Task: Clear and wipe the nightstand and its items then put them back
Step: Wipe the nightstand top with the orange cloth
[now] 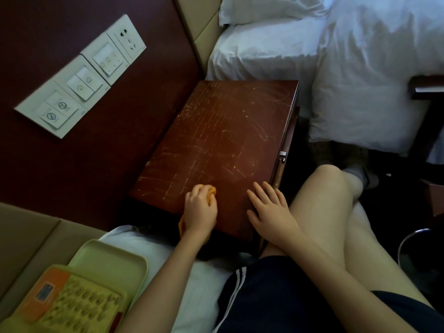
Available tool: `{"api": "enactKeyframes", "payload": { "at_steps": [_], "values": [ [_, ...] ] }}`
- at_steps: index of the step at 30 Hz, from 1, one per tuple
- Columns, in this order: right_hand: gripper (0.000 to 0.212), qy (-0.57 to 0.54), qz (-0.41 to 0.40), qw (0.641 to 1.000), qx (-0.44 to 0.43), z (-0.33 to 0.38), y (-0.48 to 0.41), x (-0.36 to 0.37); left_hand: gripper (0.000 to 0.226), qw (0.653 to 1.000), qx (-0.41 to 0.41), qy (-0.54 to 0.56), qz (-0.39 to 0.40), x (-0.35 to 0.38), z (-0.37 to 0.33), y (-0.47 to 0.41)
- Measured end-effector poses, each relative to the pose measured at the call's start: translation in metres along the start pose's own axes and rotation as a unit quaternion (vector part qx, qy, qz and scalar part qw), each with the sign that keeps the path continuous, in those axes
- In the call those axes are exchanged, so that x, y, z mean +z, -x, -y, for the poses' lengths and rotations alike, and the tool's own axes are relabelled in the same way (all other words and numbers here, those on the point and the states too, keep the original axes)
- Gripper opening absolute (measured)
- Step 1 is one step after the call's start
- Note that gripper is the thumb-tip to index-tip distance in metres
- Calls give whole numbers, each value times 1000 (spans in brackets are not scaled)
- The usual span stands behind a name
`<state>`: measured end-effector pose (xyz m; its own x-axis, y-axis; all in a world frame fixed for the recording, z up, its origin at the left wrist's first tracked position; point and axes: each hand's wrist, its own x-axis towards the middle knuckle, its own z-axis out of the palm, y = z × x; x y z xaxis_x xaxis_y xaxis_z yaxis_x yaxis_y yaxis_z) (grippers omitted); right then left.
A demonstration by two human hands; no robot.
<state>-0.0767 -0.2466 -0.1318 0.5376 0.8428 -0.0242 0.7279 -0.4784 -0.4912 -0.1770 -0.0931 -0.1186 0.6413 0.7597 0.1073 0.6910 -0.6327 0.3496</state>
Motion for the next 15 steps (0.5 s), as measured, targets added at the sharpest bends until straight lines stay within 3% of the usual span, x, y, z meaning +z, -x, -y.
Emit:
{"api": "enactKeyframes", "payload": {
  "at_steps": [5, 11, 15],
  "values": [
    [54, 7, -4, 1000, 6, 1, 1, -2, 31, 1000, -22, 10, -8, 12, -33, -13],
    [54, 14, -9, 1000, 24, 0, 1, -4, 33, 989, 135, 18, 65, 14, -32, 13],
    [54, 16, -14, 999, 35, 1, 1, -4, 30, 996, 85, 10, 37, 4, -4, 16]
  ]
}}
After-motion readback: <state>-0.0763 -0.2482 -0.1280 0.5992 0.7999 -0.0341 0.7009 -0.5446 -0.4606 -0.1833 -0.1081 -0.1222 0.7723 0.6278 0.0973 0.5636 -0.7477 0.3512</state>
